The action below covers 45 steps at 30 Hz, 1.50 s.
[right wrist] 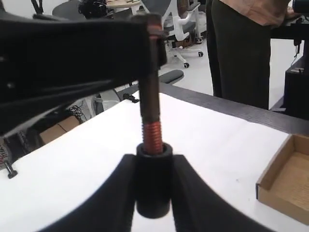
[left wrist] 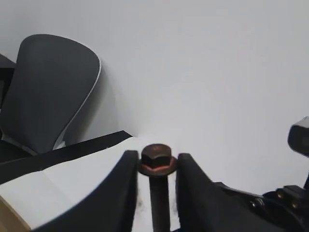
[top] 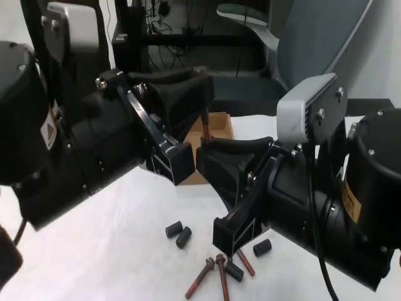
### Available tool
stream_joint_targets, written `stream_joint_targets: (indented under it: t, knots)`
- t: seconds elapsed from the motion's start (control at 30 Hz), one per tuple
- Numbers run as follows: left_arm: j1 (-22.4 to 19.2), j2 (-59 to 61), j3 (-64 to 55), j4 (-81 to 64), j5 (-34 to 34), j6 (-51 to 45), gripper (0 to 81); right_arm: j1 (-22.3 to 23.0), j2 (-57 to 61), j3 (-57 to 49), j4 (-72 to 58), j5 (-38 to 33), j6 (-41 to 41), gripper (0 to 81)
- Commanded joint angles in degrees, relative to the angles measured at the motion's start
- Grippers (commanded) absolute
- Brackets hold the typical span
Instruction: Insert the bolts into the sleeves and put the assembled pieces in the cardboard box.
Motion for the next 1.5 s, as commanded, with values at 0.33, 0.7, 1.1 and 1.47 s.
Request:
stream_joint_targets:
  t: [0.33,0.7,1.1,1.47]
  knots:
    - [-0.46,0.15,0.08,6.70,6.49,0.70,51.2,-2.05,-0.18,-0.60,-3.19,-2.15,0.74,0.0]
    - [10.19,0.03,-1.95,11.31,9.90,-0.56,59.9,-10.33,0.55,-0.60,2.53,2.60,4.62,0.0]
    - [11.26,21.78,-7.82,34.67,8.76,21.82,51.1,-19.26,20.00,-16.24,15.03,-9.55,-1.89,0.0]
    - [9.92,37.64,-15.25,38.33,-1.17,33.20,47.5,-25.53,45.13,-41.23,25.40,-11.55,-3.14,0.0]
